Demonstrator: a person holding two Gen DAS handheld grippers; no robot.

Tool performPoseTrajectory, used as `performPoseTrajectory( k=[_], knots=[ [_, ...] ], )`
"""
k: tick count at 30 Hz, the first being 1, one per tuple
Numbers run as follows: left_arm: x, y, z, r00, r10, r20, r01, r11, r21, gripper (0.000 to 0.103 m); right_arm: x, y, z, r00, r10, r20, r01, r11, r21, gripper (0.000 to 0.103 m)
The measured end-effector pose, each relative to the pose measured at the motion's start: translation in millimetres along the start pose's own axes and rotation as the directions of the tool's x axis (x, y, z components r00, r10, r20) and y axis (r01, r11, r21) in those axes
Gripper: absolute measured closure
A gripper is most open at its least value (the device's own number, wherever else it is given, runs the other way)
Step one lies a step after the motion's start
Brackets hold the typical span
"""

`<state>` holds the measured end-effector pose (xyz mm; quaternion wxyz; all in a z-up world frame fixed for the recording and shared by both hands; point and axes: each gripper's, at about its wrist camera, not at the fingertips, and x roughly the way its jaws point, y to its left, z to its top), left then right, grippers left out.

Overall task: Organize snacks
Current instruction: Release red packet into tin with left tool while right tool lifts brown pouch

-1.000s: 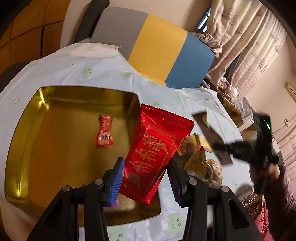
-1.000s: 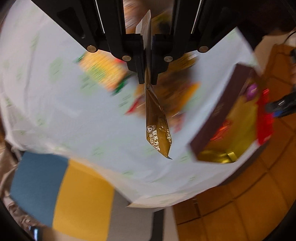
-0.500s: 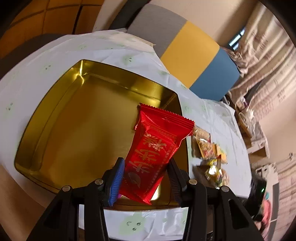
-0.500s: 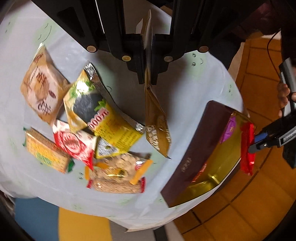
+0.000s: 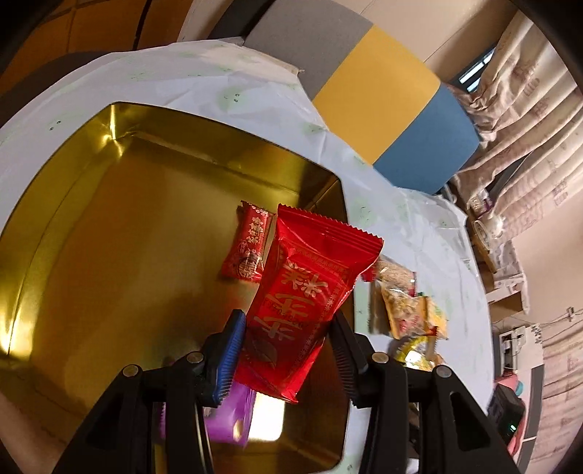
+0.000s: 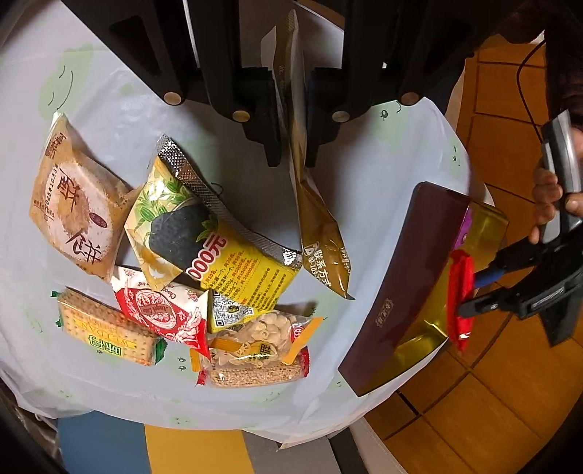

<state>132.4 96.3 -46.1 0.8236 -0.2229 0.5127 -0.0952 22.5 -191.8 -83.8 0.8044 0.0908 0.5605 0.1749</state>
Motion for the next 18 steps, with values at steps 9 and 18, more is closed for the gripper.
performPoseTrajectory(
  k=[9, 18],
  knots=[
    [11.1, -3.3, -1.7, 0.999, -0.009, -0.041, 0.009, 1.0, 0.0, 0.054, 1.4, 0.8, -3.8, 1.0, 0.008, 0.019, -0.008, 1.0, 0.021, 0.09],
    [-9.7, -11.0, -22.3, 0.994, 0.103, 0.043, -0.108, 0.987, 0.12, 0.054, -1.1, -0.1, -4.2, 1.0, 0.006, 0.021, -0.006, 1.0, 0.016, 0.089]
  ],
)
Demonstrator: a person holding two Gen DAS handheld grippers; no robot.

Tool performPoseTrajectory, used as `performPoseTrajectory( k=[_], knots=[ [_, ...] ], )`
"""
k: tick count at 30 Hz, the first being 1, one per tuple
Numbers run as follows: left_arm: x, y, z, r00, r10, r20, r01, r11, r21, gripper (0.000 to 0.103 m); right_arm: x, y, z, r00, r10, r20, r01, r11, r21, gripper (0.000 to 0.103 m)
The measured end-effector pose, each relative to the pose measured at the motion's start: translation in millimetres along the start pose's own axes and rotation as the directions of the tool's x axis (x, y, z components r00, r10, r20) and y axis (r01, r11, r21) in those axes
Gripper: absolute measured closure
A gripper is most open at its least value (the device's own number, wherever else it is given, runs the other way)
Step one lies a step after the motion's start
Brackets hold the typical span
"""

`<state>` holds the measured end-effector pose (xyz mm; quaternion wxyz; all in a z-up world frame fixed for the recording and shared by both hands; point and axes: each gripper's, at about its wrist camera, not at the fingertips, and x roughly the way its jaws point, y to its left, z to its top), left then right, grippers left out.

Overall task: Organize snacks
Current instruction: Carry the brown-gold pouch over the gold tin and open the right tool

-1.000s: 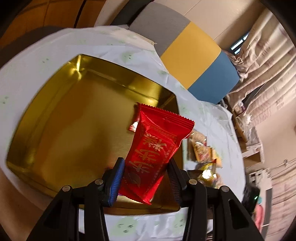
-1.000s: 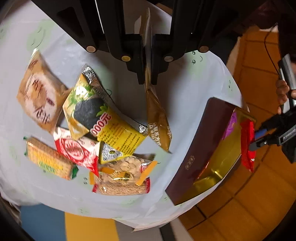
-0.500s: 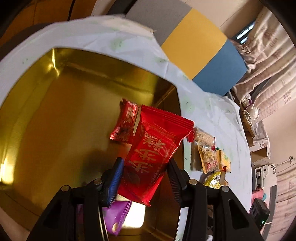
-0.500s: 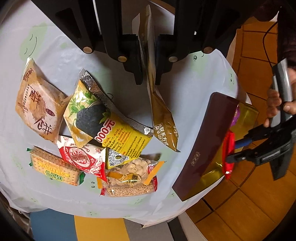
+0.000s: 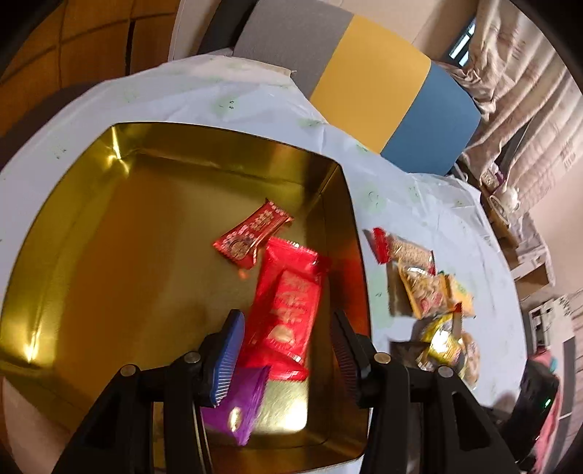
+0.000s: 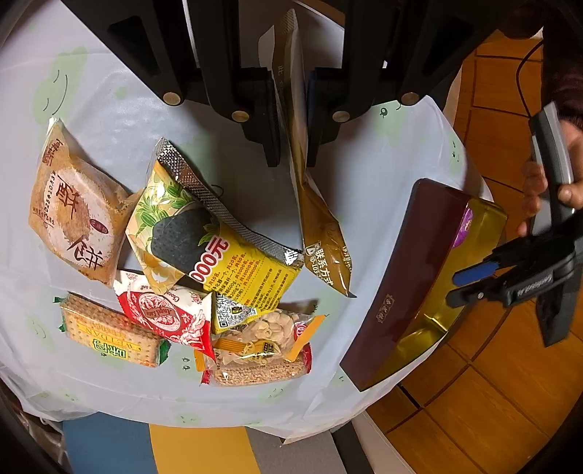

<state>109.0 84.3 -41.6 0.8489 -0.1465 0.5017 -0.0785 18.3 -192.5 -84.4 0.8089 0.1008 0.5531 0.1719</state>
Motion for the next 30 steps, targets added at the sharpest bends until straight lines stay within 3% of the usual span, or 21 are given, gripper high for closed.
performPoseTrajectory(
  k=[3, 6, 8, 15, 17, 18, 19, 20, 30],
  knots=[
    [-4.4, 0.5, -10.2, 1.0, 0.022, 0.007, -0.022, 1.0, 0.021, 0.054, 0.7, 3.7, 0.7, 1.0, -0.009, -0.003, 0.008, 1.0, -0.014, 0.086],
    [-11.5, -0.3, -18.9, 0.999, 0.044, 0.03, -0.045, 0.998, 0.052, 0.054, 0.8, 10.9, 1.3, 1.0, 0.006, -0.006, -0.006, 0.999, -0.039, 0.067],
    [-16.8, -1.6, -23.4, 0.997, 0.066, 0.049, -0.07, 0.995, 0.077, 0.054, 1.7, 18.7, 1.3, 1.0, 0.009, -0.008, -0.009, 0.998, -0.063, 0.049],
    [-33.3, -0.5, -38.4, 0.988, 0.119, 0.1, -0.13, 0.985, 0.11, 0.053, 8.2, 34.3, 4.8, 0.997, -0.078, 0.016, 0.079, 0.99, -0.115, 0.046],
    [-37.0, 1.0, -41.6, 0.985, 0.133, 0.111, -0.146, 0.983, 0.113, 0.053, 9.2, 34.6, 7.4, 0.995, -0.099, 0.03, 0.102, 0.989, -0.111, 0.051],
    [-38.4, 1.6, -42.9, 0.984, 0.137, 0.115, -0.15, 0.982, 0.111, 0.053, 9.6, 34.5, 8.0, 0.993, -0.111, 0.033, 0.114, 0.987, -0.114, 0.061],
    [-40.4, 2.2, -45.0, 0.983, 0.14, 0.119, -0.153, 0.982, 0.109, 0.053, 9.9, 33.7, 7.7, 0.992, -0.125, 0.036, 0.128, 0.985, -0.12, 0.085],
    [-41.6, 3.0, -46.3, 0.982, 0.141, 0.122, -0.154, 0.982, 0.106, 0.053, 10.7, 31.9, 6.9, 0.989, -0.145, 0.036, 0.148, 0.981, -0.125, 0.09],
    [-53.1, 8.0, -55.0, 0.971, 0.175, 0.163, -0.192, 0.976, 0.098, 0.053, 12.4, 38.0, -1.2, 0.975, -0.211, 0.071, 0.22, 0.96, -0.175, 0.093]
  ],
)
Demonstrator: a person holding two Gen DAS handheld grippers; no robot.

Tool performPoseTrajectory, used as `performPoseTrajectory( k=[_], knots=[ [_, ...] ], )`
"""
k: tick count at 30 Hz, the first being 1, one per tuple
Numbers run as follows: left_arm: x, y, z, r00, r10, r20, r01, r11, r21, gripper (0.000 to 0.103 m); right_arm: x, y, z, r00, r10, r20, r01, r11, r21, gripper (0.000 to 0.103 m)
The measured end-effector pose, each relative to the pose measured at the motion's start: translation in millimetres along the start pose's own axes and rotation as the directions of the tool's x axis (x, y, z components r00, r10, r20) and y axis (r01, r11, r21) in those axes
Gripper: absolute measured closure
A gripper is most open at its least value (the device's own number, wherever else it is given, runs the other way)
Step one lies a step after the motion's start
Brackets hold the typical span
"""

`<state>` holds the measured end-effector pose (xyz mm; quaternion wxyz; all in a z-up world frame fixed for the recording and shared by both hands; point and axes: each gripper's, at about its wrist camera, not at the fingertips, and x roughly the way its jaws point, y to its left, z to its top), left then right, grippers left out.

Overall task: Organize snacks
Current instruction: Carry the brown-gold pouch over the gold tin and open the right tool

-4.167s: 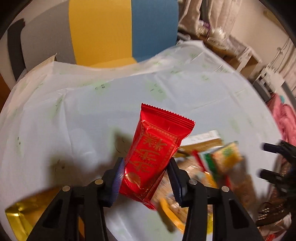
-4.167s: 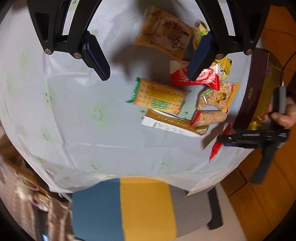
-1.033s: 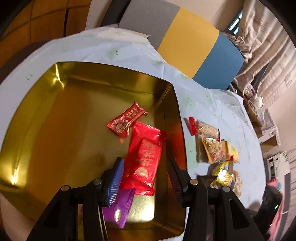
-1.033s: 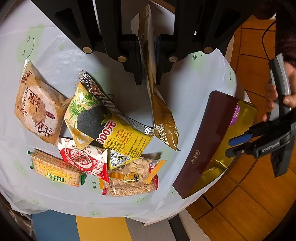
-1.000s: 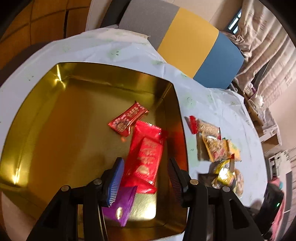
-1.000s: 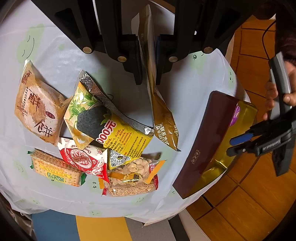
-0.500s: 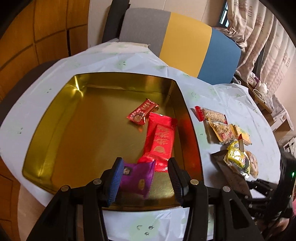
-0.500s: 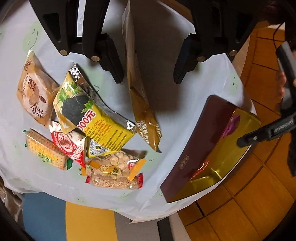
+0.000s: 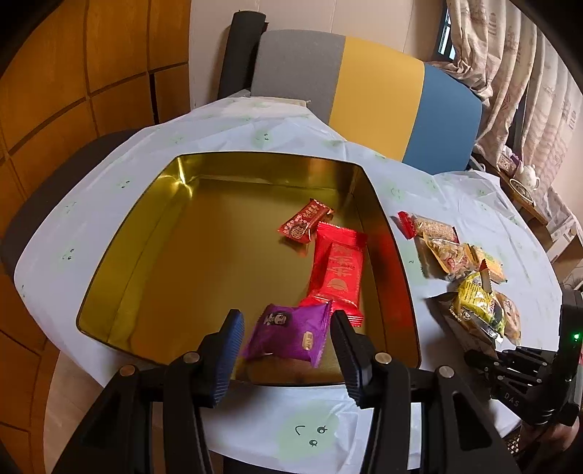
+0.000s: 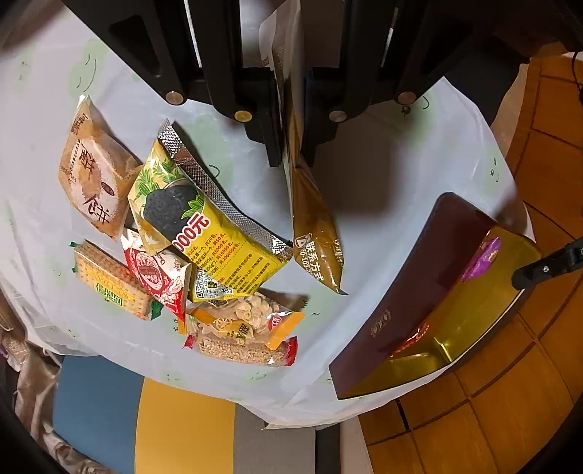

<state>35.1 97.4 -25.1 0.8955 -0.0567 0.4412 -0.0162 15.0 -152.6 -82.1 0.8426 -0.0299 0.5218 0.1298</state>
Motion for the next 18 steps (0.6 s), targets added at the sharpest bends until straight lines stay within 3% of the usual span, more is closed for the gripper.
performPoseTrajectory(
  k=[10, 18],
  knots=[
    [-9.1, 3.4, -1.8, 0.999, 0.025, 0.03, -0.025, 1.0, 0.01, 0.053, -3.5, -7.9, 2.0, 0.991, 0.131, 0.002, -0.13, 0.98, 0.148, 0.094],
    [-6.6, 12.8, -4.5, 1.0, 0.025, 0.018, -0.025, 0.999, -0.025, 0.053, -23.6, -5.2, 13.7, 0.972, 0.224, 0.063, -0.233, 0.947, 0.221, 0.094]
  ],
)
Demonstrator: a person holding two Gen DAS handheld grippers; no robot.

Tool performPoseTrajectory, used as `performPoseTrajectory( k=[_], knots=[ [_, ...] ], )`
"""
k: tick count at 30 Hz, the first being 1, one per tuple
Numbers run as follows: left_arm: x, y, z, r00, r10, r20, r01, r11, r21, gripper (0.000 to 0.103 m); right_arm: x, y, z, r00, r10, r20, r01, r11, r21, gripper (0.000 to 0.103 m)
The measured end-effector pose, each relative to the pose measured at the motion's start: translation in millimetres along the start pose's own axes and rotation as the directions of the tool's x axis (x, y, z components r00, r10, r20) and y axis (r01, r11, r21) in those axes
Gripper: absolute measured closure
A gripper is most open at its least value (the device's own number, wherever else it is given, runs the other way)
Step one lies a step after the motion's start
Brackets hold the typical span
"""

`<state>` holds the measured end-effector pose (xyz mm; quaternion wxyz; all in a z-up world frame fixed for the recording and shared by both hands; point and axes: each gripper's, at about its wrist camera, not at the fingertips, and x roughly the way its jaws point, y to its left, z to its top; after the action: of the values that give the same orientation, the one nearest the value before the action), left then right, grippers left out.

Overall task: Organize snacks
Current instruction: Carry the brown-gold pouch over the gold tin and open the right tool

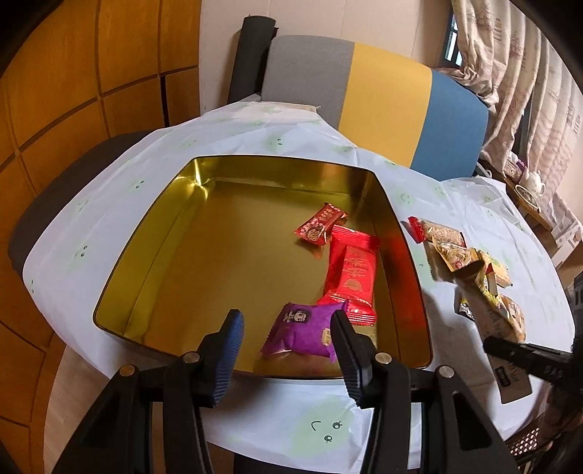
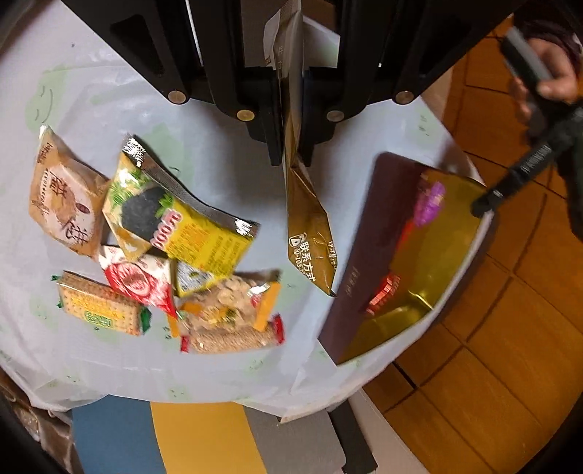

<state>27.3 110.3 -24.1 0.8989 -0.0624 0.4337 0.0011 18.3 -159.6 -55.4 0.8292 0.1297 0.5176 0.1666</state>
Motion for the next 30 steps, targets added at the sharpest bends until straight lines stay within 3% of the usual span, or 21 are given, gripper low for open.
performPoseTrajectory(
  k=[5, 10, 13, 18, 20, 30],
  knots=[
    [-2.2, 11.5, 0.0, 1.0, 0.016, 0.014, -0.015, 0.999, -0.039, 0.053, -10.6, 21.8, 15.8, 0.995, 0.1, 0.02, -0.1, 0.995, 0.018, 0.094],
    [-5.1, 23.1, 1.2, 0.999, 0.031, 0.024, -0.03, 0.997, -0.07, 0.053, -7.6, 56.9, 40.4, 0.976, 0.215, 0.015, -0.215, 0.976, 0.02, 0.094],
    [-5.8, 27.7, 0.3, 0.999, 0.041, 0.023, -0.039, 0.996, -0.077, 0.053, 6.8, 82.4, 55.7, 0.96, 0.279, -0.008, -0.278, 0.96, 0.026, 0.094],
    [-4.2, 32.9, -2.7, 0.999, 0.049, 0.009, -0.048, 0.996, -0.08, 0.053, 40.4, 119.6, 73.7, 0.949, 0.313, -0.045, -0.313, 0.95, 0.012, 0.09],
    [-4.2, 35.2, -4.3, 0.999, 0.048, 0.007, -0.048, 0.995, -0.083, 0.053, 55.6, 126.0, 76.3, 0.951, 0.303, -0.069, -0.303, 0.953, 0.01, 0.07],
    [-1.4, 32.1, -5.0, 0.999, 0.044, 0.003, -0.044, 0.997, -0.071, 0.053, 45.4, 125.9, 58.8, 0.982, 0.186, -0.032, -0.188, 0.975, -0.115, 0.067]
  ],
)
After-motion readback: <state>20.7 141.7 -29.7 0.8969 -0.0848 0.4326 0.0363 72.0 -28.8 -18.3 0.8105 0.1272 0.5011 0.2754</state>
